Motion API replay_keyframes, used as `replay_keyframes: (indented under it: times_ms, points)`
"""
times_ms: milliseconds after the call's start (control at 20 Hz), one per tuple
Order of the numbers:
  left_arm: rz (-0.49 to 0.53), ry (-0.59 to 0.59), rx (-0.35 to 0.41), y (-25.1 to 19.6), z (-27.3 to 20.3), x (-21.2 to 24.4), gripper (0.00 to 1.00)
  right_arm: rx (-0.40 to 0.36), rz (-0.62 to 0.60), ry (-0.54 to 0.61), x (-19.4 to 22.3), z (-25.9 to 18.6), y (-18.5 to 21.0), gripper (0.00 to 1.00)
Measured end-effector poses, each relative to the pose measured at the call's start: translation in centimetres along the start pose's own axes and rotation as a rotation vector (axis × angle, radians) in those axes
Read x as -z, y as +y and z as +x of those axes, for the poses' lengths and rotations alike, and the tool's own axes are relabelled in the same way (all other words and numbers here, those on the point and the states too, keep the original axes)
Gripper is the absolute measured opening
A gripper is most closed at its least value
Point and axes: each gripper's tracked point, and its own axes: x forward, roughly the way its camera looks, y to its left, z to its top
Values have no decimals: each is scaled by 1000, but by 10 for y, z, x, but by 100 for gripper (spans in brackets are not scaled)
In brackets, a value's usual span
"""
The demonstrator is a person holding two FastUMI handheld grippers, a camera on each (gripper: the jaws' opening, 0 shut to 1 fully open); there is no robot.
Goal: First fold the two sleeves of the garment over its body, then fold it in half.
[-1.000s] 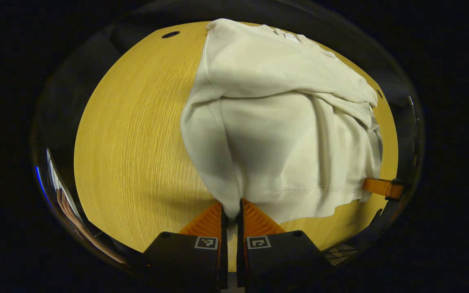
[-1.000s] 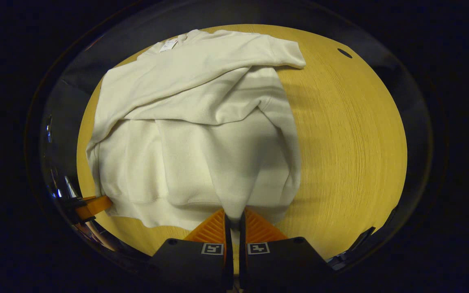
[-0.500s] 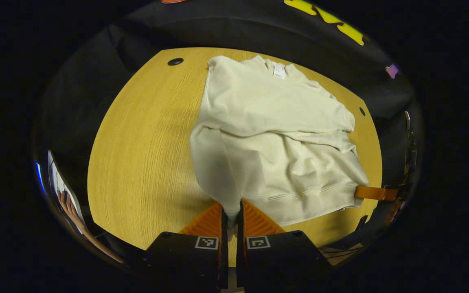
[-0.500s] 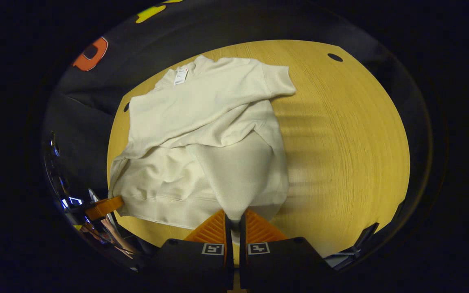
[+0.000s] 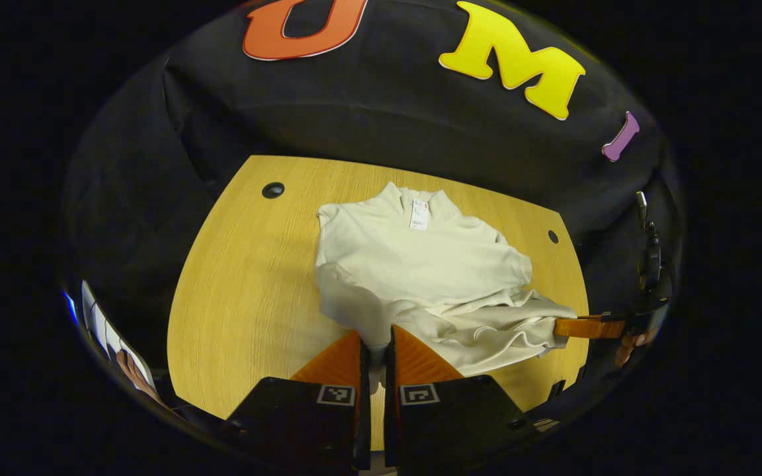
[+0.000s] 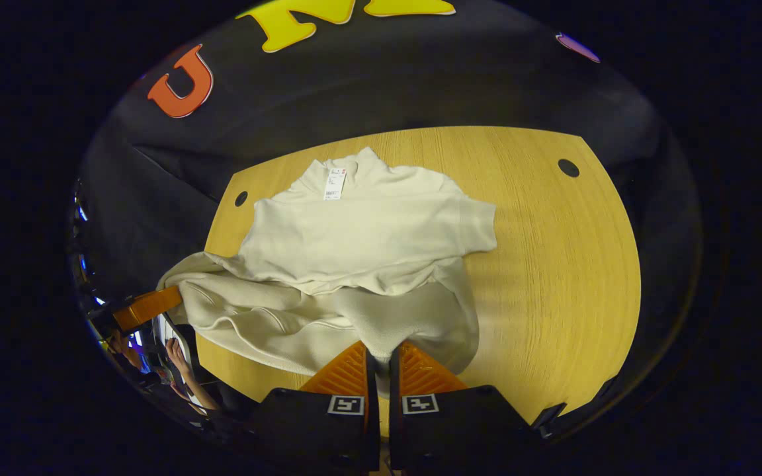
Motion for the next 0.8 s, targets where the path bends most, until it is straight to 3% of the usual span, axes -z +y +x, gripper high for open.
replay_keyframes:
  times_ms: [200,350,600,800]
  points:
    - [24,-19,5,1,1,-6,11,-11,-16,31,-50,-10,4,6]
    - [5,0,4,3,16,-18,11,-10,-37,86,-84,31,10,8]
    - [-18,73,-47,25,96,-48,11,-8,-23,160,-119,86,17,6]
    - [-28,89,-60,37,144,-55,10,9,-59,123,-153,123,18,6]
